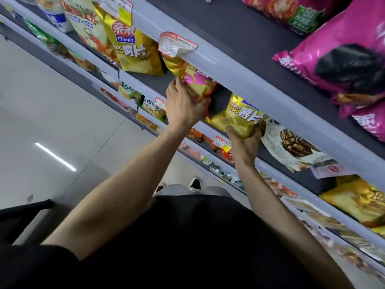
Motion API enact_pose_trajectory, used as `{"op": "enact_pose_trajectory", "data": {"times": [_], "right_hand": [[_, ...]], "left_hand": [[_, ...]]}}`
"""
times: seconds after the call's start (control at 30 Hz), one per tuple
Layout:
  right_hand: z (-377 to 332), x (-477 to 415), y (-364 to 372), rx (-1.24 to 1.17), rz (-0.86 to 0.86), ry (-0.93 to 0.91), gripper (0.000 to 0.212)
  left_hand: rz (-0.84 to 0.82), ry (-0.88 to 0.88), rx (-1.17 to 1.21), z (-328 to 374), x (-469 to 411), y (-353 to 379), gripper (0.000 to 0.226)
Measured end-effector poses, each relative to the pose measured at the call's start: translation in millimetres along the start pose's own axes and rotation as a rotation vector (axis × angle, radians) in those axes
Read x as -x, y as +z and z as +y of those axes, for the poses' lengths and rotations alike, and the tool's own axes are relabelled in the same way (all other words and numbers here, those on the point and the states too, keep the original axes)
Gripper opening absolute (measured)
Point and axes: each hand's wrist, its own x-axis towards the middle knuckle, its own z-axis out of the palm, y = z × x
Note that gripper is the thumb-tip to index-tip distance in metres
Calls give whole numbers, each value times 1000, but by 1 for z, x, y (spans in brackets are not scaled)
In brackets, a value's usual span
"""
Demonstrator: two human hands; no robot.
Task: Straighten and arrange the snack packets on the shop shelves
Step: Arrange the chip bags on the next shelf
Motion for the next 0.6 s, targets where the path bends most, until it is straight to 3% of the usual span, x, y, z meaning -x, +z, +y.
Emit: {"op": "enact_pose_trajectory", "data": {"times": [0.1,0.2,0.3,0.4,0.6], "right_hand": [[2,-10,6,-124,38,-3,120],[7,-16,5,-84,56,-18,126],[5,-15,-3,58,40,-41,103],[5,-17,-14,166,-42,1,78],[8,-23,-27,151,-116,29,69]], "left_hand": [[-93,23,-51,3,-21,6,119],[-133,40,-93,5,-36,11,129],[-126,48,-109,1,-45,14,128],[-92,66,-107,-3,-46,14,110],[-58,188,-115,-4,-42,-3,96]]}}
